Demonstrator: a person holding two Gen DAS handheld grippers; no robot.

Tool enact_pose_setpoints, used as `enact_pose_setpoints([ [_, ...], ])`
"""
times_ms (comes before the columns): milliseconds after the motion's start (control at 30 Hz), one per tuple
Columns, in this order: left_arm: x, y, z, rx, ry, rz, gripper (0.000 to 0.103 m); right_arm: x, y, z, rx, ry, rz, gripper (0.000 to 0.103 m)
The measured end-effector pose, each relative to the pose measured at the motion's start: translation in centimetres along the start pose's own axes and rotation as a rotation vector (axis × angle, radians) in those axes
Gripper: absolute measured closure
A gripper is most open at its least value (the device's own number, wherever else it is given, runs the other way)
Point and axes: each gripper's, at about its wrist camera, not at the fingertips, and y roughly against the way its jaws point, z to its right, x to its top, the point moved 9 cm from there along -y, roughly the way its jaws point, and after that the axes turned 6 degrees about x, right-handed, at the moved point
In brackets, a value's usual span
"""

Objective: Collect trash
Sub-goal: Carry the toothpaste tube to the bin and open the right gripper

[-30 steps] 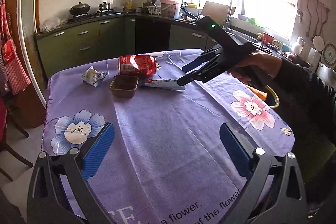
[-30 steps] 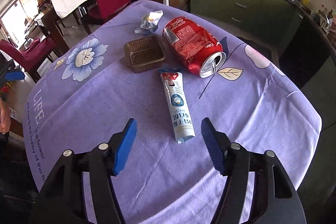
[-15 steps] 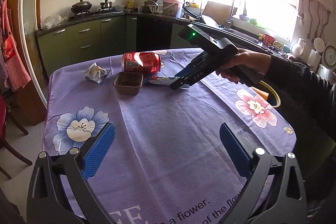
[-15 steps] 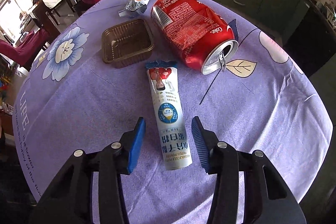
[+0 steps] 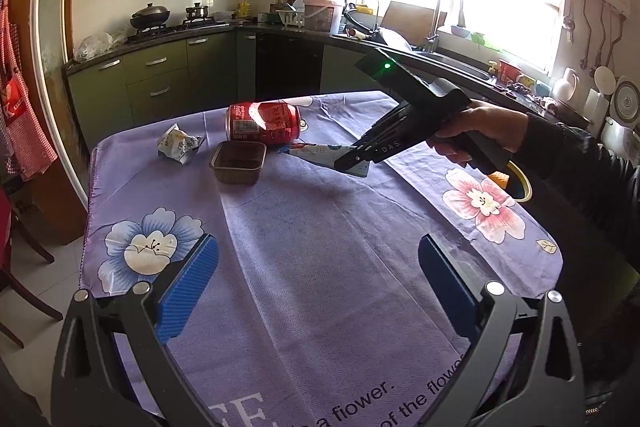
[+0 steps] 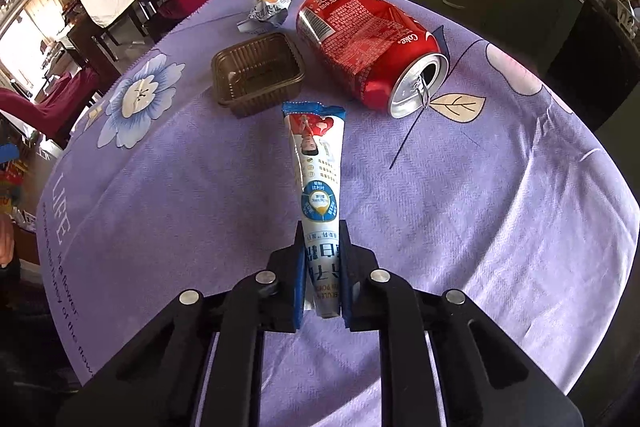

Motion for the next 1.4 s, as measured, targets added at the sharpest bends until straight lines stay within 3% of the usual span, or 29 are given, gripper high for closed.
enact_pose_setpoints([
  [200, 0.4, 0.3, 1.6, -0.023, -0.034, 0.008, 0.008, -5.0, 6.2, -0.8, 0.016, -0.087, 0.111, 0.089],
  [367, 0.8, 0.6, 3.5, -0.052, -0.075, 0.024, 0.008, -12.1, 13.1, 3.0, -0.109, -0.245, 0.183, 0.089],
  [600, 1.2, 0.0, 5.9, -0.089, -0.103, 0.026, 0.008, -25.2, 19.4, 12.5, -0.362, -0.543, 0.147, 0.089],
  [800, 1.5, -0.5, 7.9, -0.102, -0.134, 0.016, 0.008, -32.3, 19.7, 18.0, -0.444, -0.698, 0.104, 0.089],
  [933, 1.7, -0.8, 8.5, -0.097, -0.164, 0.008, 0.008, -34.1, 19.2, 19.7, -0.43, -0.728, 0.116, 0.088],
  [1067, 1.8, -1.2, 8.8, -0.095, -0.173, -0.002, 0.008, -33.2, 17.5, 19.5, -0.398, -0.698, 0.102, 0.086],
  [1100, 1.8, -1.3, 8.9, -0.096, -0.173, -0.005, 0.008, -33.2, 17.2, 19.6, -0.413, -0.701, 0.092, 0.084],
  [1167, 1.8, -1.5, 9.1, -0.098, -0.175, -0.009, 0.008, -33.3, 17.5, 19.7, -0.464, -0.704, 0.088, 0.062],
  [1233, 1.7, -1.7, 9.3, -0.101, -0.179, -0.014, 0.008, -32.1, 17.5, 19.9, -0.491, -0.696, 0.104, 0.053],
  [1400, 1.7, -2.6, 9.0, -0.089, -0.204, -0.031, 0.008, -31.5, 19.5, 18.4, -0.495, -0.697, 0.155, 0.052],
])
